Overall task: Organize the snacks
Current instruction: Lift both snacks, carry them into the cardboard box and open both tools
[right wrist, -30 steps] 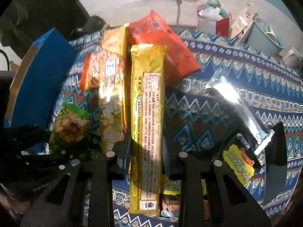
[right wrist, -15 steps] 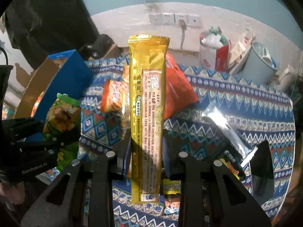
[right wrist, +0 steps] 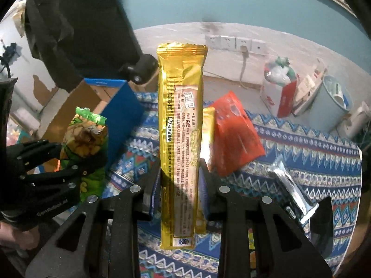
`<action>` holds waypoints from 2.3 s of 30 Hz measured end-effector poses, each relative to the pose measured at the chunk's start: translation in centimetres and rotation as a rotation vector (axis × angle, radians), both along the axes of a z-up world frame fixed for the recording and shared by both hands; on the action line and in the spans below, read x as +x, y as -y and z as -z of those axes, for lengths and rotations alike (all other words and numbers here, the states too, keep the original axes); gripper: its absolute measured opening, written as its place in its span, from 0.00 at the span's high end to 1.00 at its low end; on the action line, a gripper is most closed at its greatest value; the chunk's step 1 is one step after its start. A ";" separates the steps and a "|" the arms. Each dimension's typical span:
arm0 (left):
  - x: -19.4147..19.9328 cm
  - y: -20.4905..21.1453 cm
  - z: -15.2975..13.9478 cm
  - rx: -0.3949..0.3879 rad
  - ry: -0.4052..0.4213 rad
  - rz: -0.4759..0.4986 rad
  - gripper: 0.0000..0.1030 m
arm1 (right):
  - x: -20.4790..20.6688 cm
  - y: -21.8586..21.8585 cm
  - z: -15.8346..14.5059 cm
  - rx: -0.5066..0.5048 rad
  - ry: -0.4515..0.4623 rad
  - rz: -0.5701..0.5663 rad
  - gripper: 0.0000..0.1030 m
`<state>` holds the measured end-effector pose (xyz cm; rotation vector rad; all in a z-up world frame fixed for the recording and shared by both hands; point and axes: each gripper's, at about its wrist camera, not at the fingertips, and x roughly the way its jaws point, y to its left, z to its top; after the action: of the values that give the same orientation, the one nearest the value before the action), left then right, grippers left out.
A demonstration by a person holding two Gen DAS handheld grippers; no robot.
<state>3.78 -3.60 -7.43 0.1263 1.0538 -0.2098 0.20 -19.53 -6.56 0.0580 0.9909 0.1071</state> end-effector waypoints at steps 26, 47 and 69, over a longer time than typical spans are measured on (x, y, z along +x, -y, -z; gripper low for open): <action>-0.3 -12.1 -2.8 -0.032 0.098 -0.199 0.65 | 5.5 -9.9 -3.5 0.043 0.060 -0.147 0.73; 0.3 -23.0 -0.2 -0.049 0.049 -0.403 0.65 | 10.1 -19.5 -2.4 0.081 0.015 -0.260 0.73; 0.5 -25.9 2.1 -0.032 -0.050 -0.467 0.32 | 13.0 -24.3 3.8 0.090 -0.149 -0.277 0.73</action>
<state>4.27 22.33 -9.56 -0.1551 1.0996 0.1942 13.20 4.79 -10.31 0.0107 1.1394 0.4059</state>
